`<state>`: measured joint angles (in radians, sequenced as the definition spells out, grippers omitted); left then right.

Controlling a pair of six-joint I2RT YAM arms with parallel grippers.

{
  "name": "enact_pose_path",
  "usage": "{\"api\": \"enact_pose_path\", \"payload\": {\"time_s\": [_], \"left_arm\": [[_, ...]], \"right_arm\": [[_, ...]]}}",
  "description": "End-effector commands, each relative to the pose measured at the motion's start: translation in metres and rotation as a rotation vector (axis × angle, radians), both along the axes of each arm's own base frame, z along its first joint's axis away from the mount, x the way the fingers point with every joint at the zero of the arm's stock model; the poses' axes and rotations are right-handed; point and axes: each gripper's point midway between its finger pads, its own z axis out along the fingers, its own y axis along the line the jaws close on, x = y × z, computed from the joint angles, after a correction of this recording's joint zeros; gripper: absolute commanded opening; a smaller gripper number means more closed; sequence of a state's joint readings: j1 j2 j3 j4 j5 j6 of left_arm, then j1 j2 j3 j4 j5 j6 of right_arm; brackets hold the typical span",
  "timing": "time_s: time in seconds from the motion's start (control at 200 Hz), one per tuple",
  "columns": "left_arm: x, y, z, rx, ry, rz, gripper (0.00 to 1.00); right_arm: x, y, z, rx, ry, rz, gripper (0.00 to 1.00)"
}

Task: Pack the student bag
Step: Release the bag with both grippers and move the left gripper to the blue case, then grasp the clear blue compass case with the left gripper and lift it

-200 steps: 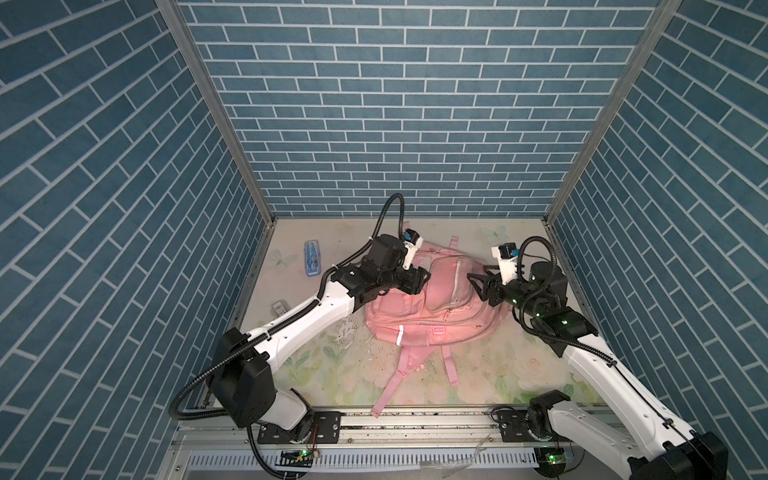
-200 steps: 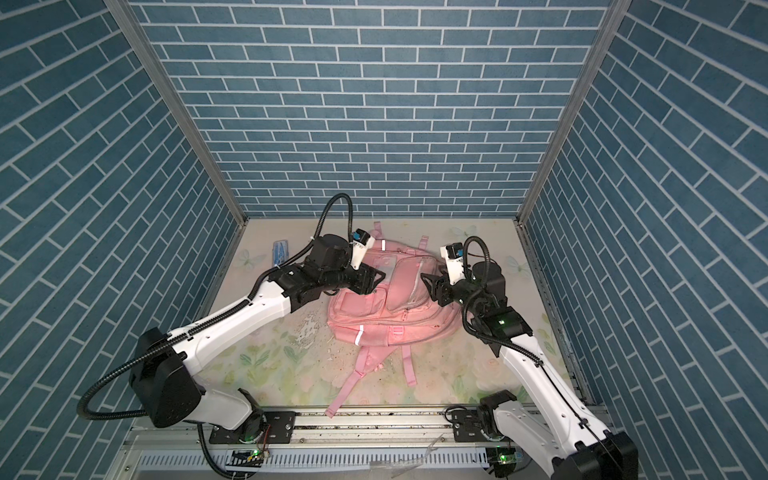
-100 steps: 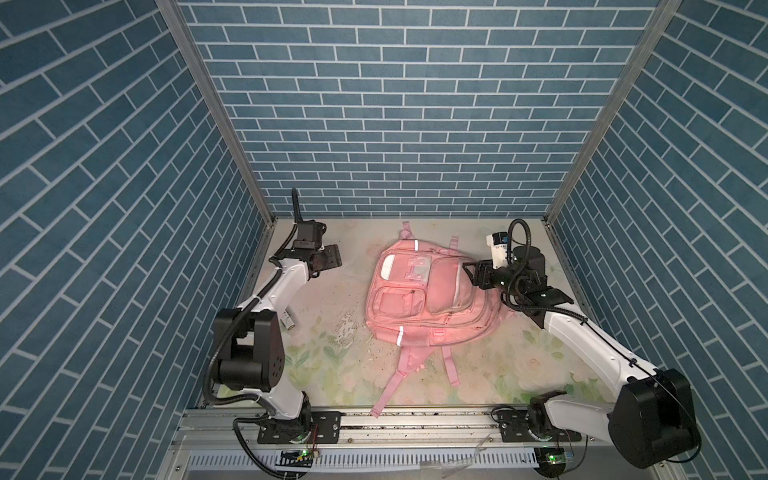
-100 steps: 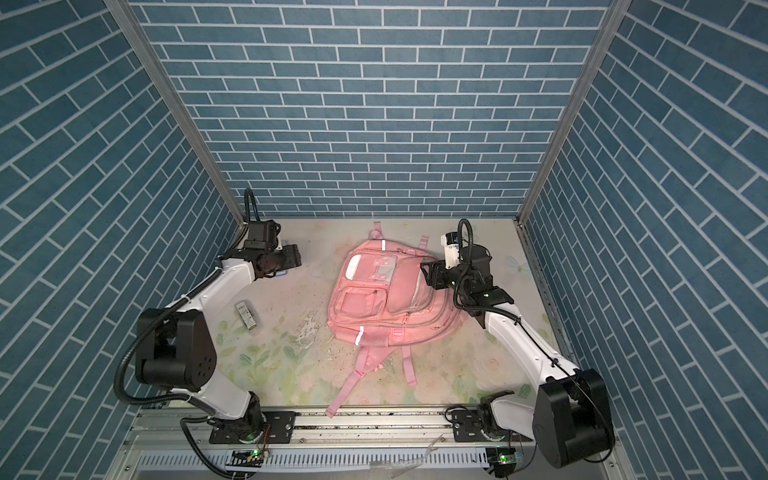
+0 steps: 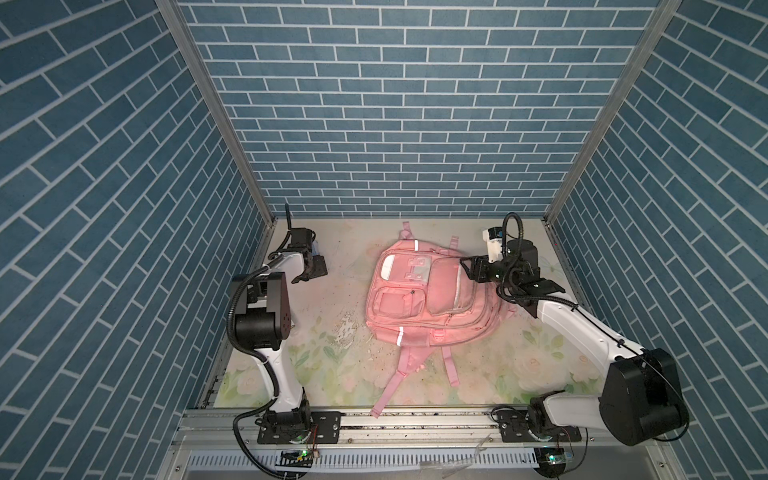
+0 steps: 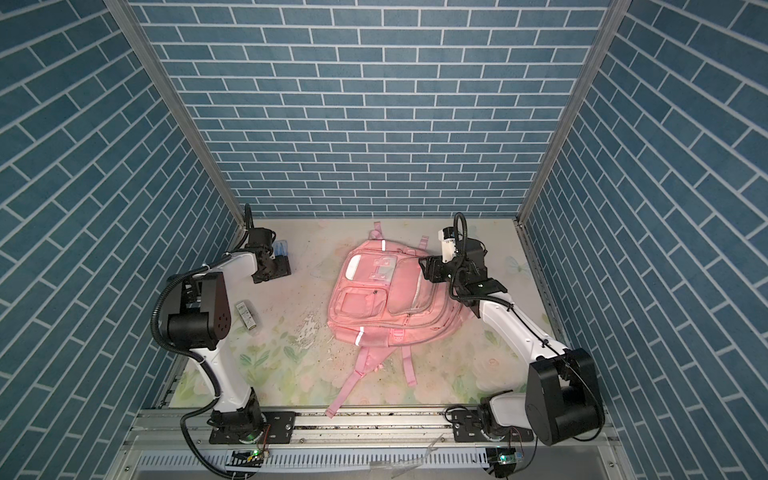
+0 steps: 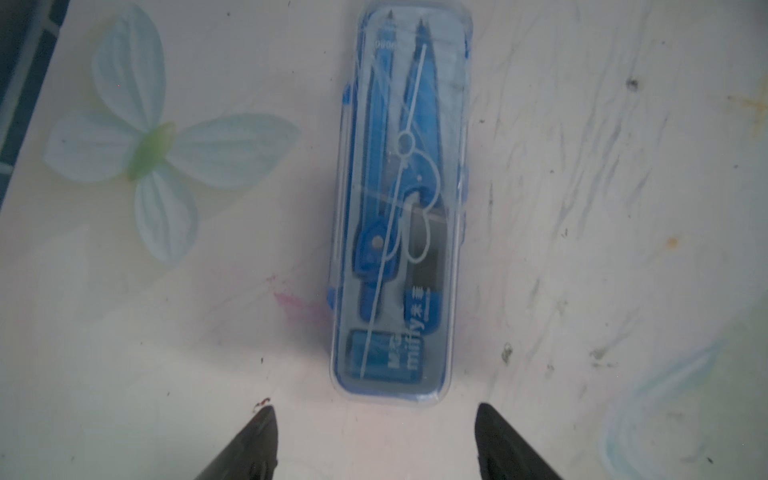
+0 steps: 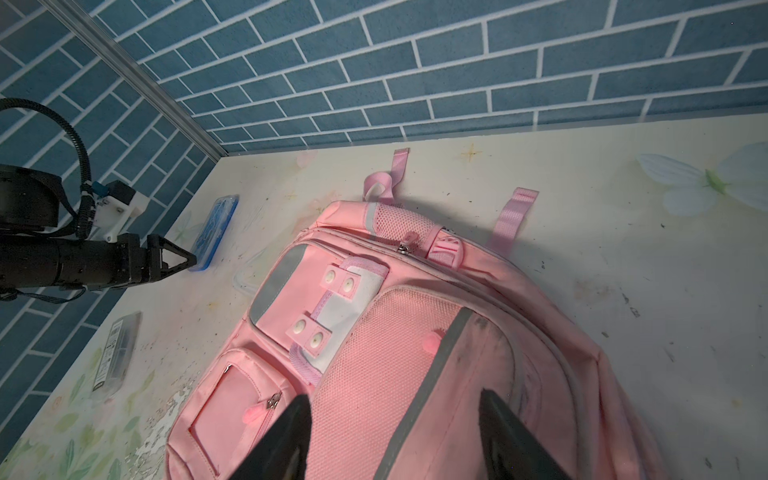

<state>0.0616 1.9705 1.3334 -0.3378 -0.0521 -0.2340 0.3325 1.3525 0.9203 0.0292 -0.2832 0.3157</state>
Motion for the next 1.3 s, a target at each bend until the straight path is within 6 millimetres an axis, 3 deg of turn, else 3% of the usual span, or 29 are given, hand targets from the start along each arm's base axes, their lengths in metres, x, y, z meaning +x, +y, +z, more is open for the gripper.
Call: {"api": "enact_pose_path", "payload": {"time_s": [0.0,0.4,0.645,0.875,1.04,1.295], "left_arm": [[0.012,0.008,-0.007,0.027,0.006,0.002,0.76],[0.021,0.007,-0.037,0.014,0.049,0.014,0.75],[0.012,0.004,-0.042,-0.001,0.052,0.018,0.62],[0.011,-0.004,-0.025,-0.028,0.007,-0.019,0.39],[0.009,-0.005,-0.016,-0.020,0.002,-0.030,0.36],[0.002,-0.028,0.044,-0.061,-0.114,-0.097,0.32]], "right_arm": [[0.009,0.000,0.007,0.010,-0.005,-0.019,0.64],[0.019,0.001,-0.002,-0.024,0.019,-0.017,0.60],[0.017,0.001,0.002,-0.029,0.016,-0.012,0.56],[0.009,-0.003,0.003,-0.015,0.014,-0.026,0.53],[0.003,-0.003,0.005,-0.001,0.013,-0.020,0.52],[-0.004,-0.010,0.008,-0.018,-0.004,-0.036,0.52]]}}
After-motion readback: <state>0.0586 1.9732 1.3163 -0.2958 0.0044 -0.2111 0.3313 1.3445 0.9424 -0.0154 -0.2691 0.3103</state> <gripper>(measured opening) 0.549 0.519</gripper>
